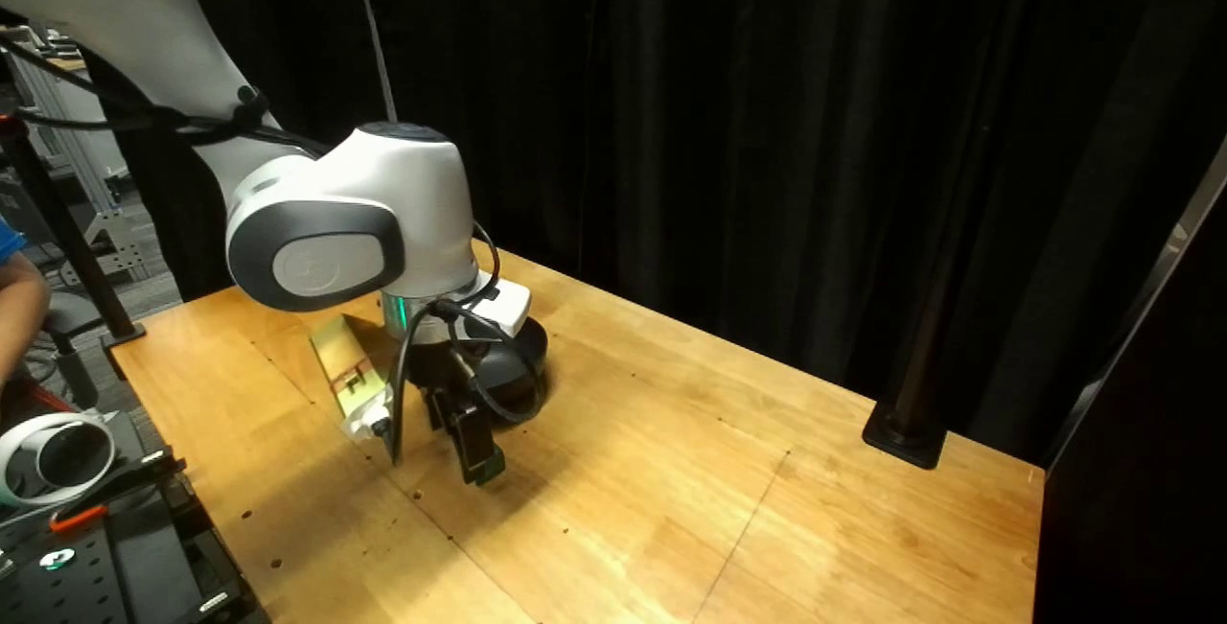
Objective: Put the green block inside the bowl
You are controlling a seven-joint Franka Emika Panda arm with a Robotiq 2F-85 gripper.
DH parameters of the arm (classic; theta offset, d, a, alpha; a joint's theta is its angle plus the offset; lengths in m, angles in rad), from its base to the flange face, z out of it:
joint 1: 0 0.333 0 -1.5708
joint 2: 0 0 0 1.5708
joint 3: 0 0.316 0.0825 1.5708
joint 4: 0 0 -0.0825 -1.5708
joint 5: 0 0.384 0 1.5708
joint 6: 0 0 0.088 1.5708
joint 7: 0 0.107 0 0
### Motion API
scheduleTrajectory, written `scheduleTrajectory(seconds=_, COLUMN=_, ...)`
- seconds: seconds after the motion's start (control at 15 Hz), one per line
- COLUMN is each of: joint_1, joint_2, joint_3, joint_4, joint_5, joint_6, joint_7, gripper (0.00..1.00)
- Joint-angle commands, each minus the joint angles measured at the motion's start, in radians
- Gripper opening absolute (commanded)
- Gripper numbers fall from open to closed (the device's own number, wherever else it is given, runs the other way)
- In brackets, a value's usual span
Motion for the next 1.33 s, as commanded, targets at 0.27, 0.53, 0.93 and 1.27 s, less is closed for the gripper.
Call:
scheduleTrajectory(seconds=0.27, joint_1=-0.005, joint_2=0.077, joint_3=0.001, joint_4=0.061, joint_5=0.001, joint_6=0.077, joint_7=0.014, gripper=0.51)
scheduleTrajectory(seconds=0.53, joint_1=-0.012, joint_2=0.071, joint_3=0.002, joint_4=0.069, joint_5=0.003, joint_6=0.073, joint_7=0.007, gripper=0.21)
scheduleTrajectory(seconds=0.93, joint_1=-0.035, joint_2=0.024, joint_3=-0.001, joint_4=0.081, joint_5=0.014, joint_6=-0.023, joint_7=0.01, gripper=0.21)
scheduleTrajectory(seconds=1.27, joint_1=-0.025, joint_2=-0.137, joint_3=-0.002, joint_4=0.062, joint_5=0.026, joint_6=-0.109, joint_7=0.019, gripper=0.21)
